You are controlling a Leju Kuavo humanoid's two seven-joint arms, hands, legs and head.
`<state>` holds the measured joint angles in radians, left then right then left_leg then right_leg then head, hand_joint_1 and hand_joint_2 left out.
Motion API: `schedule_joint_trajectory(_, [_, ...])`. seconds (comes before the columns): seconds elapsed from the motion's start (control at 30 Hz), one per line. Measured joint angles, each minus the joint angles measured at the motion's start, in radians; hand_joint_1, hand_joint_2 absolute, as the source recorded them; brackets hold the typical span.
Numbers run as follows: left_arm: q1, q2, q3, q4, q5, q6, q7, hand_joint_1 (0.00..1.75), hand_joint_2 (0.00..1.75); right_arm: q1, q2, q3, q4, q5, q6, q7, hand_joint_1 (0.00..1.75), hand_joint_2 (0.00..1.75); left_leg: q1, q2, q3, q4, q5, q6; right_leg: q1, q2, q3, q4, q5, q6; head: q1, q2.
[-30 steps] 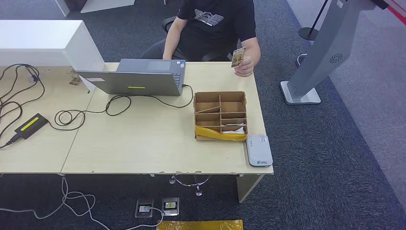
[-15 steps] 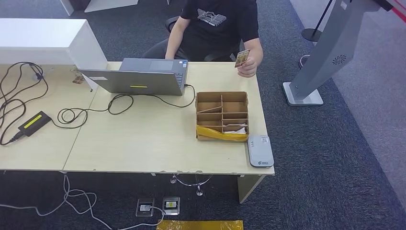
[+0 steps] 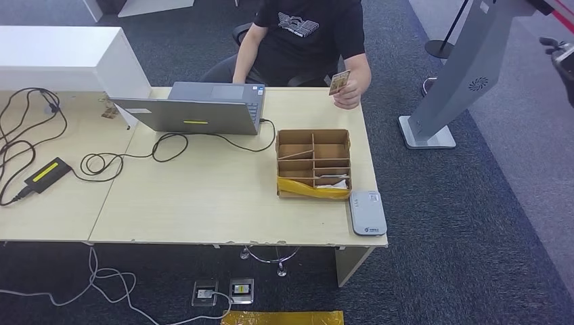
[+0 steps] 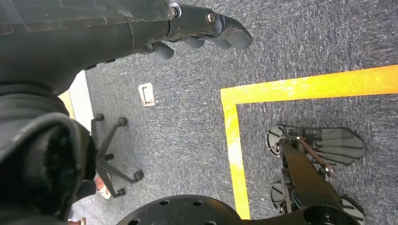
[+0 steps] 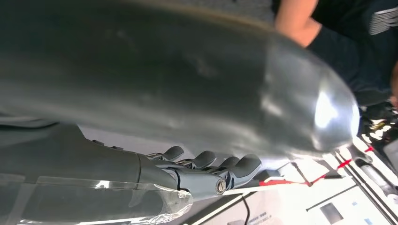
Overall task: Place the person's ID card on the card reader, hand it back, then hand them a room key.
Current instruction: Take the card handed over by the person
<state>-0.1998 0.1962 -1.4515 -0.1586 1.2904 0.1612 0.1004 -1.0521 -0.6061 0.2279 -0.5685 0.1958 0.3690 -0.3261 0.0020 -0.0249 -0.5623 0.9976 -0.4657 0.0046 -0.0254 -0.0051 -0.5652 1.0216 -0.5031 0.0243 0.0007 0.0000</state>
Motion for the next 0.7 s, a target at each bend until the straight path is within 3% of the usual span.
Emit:
schedule_joint_trajectory(0.03, [0.0,0.0,0.0,0.0,-0.001,-0.001,0.001,0.0,0.0,0.003,0.005,0.012,0.0,0.021,-0.014,0.0,0.0,1.75,0.0,0.0,0.0,0.0,0.0,0.0,0.0,0.0,0.0,0.0,0.0,0.0,0.0,0.0])
schedule_joint_trajectory(0.37, [0.001,0.003,0.0,0.0,-0.021,-0.023,0.001,0.0,0.0,0.033,0.046,0.122,-0.007,0.239,-0.158,-0.002,0.0,1.75,0.001,0.0,0.0,0.0,0.0,0.0,0.0,0.0,-0.001,0.0,0.0,0.0,0.0,0.0])
schedule_joint_trajectory(0.7, [0.002,0.012,-0.004,0.0,-0.035,-0.035,-0.005,0.0,0.0,0.095,0.058,0.227,-0.075,0.615,-0.409,0.067,0.0,1.75,0.001,0.002,0.0,0.0,0.0,0.0,0.0,0.001,-0.001,0.0,0.0,0.0,0.0,0.0])
